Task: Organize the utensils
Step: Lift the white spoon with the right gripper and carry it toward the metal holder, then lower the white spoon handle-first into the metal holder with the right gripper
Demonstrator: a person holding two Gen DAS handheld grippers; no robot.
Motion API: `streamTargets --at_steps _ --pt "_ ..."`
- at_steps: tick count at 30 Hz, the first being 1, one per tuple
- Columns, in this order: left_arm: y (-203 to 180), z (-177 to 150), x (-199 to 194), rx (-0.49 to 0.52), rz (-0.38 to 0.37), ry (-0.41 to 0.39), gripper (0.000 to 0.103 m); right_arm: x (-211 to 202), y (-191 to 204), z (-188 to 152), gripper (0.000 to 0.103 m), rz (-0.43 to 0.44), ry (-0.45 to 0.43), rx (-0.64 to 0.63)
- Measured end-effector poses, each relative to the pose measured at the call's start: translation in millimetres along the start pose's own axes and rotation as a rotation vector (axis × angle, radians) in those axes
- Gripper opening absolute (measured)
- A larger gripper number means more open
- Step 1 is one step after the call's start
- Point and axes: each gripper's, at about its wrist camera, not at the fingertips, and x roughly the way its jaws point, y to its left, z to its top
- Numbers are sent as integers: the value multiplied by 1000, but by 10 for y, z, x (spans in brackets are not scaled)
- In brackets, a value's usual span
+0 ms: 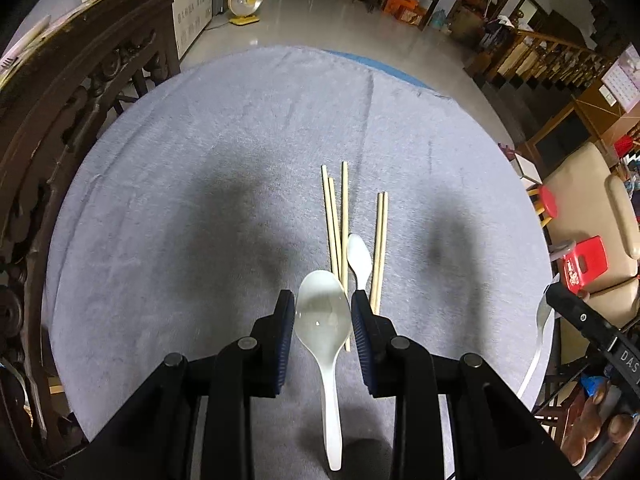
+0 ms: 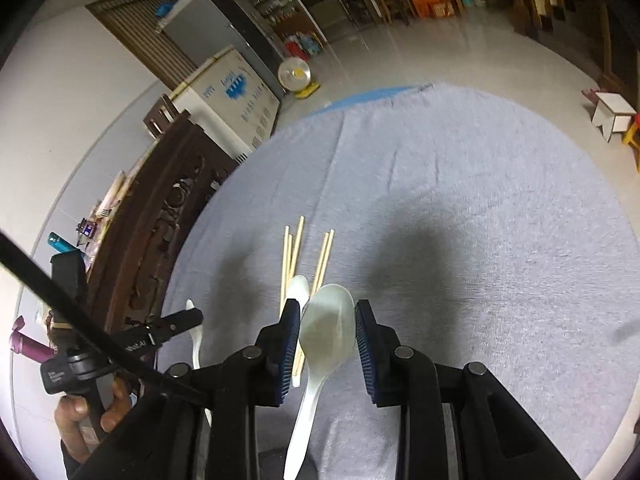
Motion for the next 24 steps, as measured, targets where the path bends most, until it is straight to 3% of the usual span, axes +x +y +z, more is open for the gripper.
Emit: streamTargets --at_steps 7,17,24 --pt "43 -164 -219 0 18 -54 30 -235 147 -171 30 21 -70 -1" --pt "62 -331 -528 0 79 -170 30 -569 488 -484 30 -30 -261 -82" --pt "35 -472 -723 6 90 -239 30 -746 700 -662 30 -50 -341 -139"
